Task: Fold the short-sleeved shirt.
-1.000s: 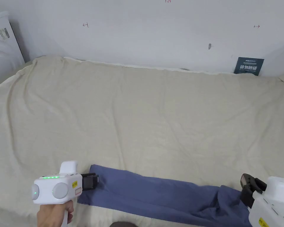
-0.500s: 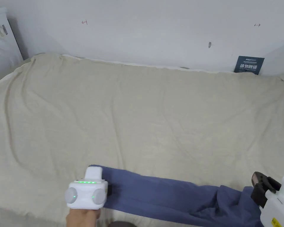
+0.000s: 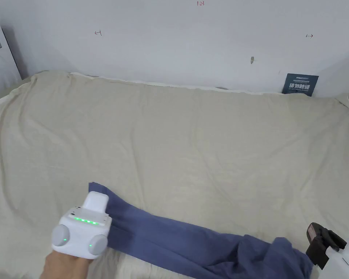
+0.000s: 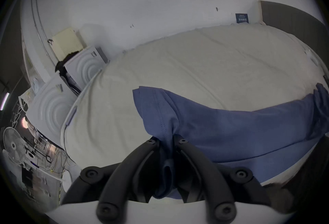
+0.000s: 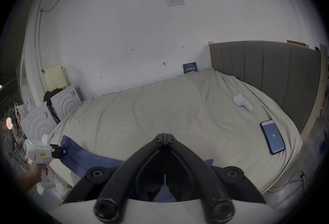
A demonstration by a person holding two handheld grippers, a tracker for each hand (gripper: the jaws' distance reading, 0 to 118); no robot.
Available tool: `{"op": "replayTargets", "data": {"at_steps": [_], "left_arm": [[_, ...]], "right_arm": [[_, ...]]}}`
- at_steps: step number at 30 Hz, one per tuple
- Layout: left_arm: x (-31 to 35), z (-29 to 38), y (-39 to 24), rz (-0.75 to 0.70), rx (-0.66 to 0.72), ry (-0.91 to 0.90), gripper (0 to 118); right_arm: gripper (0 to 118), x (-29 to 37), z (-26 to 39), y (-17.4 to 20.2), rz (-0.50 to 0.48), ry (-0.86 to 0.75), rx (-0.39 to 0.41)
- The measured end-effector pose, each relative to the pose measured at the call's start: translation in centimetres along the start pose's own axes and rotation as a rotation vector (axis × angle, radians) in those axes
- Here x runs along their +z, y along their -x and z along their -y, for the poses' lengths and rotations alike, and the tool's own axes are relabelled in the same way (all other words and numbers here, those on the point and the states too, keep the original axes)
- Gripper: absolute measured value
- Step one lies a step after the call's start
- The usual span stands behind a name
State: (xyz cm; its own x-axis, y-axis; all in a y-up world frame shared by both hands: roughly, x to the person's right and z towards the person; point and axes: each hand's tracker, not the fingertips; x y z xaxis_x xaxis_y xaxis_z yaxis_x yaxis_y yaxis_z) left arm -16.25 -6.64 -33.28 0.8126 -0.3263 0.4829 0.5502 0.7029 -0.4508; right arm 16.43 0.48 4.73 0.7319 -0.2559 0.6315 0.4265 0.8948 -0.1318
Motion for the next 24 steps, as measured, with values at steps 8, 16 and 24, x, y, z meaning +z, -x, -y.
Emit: {"op": "replayTargets", "data": {"at_steps": [8,16,24], "left_arm": [[3.2,-1.5,3.7,-0.026,0.025,-0.089,12],[8.3,-3.2,-9.6,0.253,-0.071,-0.228,12],[7.5,2.0,-21.7,0.410,-0.175,-0.090,12]], "right_arm": [[0,-1.0,-0.3,1.6,-0.006,0.007,0.042],[0,-0.4,-1.5,3.1,-0.029,-0.034,0.106],[0,1.8,-2.5,3.4,-0.043,-0.085,0.186]]}}
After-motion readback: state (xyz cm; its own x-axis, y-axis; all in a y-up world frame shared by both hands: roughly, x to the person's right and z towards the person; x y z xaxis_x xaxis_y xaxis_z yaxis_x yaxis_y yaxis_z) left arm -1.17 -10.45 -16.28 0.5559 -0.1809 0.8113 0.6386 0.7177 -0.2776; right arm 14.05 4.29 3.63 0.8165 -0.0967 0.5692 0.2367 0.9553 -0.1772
